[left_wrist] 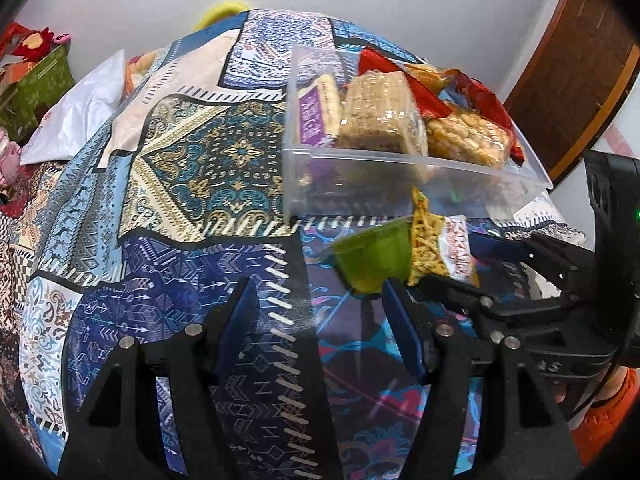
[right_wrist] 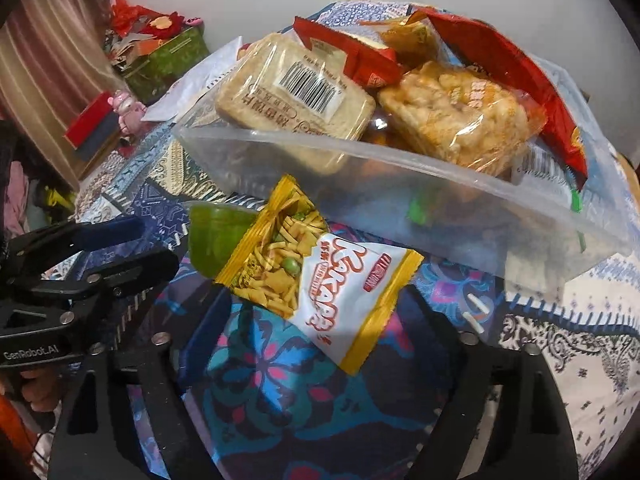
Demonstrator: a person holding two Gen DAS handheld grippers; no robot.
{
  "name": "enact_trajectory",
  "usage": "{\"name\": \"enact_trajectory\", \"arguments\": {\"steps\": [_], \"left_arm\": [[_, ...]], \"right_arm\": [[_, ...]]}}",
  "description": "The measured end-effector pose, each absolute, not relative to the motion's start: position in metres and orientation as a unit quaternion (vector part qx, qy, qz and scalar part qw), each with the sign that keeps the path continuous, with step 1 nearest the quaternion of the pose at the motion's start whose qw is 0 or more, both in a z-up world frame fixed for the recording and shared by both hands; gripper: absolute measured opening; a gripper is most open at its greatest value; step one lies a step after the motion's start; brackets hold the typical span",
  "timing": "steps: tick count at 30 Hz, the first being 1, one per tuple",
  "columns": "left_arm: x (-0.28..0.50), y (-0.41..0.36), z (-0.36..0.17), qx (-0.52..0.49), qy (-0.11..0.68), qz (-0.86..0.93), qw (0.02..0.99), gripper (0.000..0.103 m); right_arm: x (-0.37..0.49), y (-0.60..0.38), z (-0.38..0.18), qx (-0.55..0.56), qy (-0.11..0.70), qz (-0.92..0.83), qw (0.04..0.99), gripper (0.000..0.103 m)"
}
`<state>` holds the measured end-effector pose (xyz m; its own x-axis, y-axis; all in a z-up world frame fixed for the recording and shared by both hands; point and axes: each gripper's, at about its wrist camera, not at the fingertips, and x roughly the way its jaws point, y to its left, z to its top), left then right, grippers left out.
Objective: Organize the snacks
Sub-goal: 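Grasp the green jelly cup with left gripper while right grasps yellow Karapo packet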
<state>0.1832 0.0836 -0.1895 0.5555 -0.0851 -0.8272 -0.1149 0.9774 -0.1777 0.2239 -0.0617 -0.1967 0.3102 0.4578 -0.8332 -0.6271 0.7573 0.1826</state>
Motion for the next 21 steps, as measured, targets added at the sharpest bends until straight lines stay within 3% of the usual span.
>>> {"name": "enact_trajectory", "arguments": {"steps": [6,11,18,21], "left_arm": [[0.192,0.070,-0.190,-0.105,0.472,-0.005,0.875,0.064],[0.206,0.061,-0.194,-0.110,0.476,-0.012,0.872,0.064],[0.225,0.052,-0.208,-0.116,0.485,-0.013,0.867,0.064],[0.226,0.046,-0.209,-0.109,0.480,-0.021,0.870,0.050]], "right_arm": [[0.222,-0.074,-0.194,-0.080,0.475,0.343,0.806,0.047],[0.218,-0.086,-0.190,-0.087,0.464,0.336,0.815,0.038],[0.213,-0.111,-0.183,-0.054,0.455,0.313,0.832,0.037],[0.210,-0.118,-0.178,-0.042,0.452,0.310,0.835,0.037]]}}
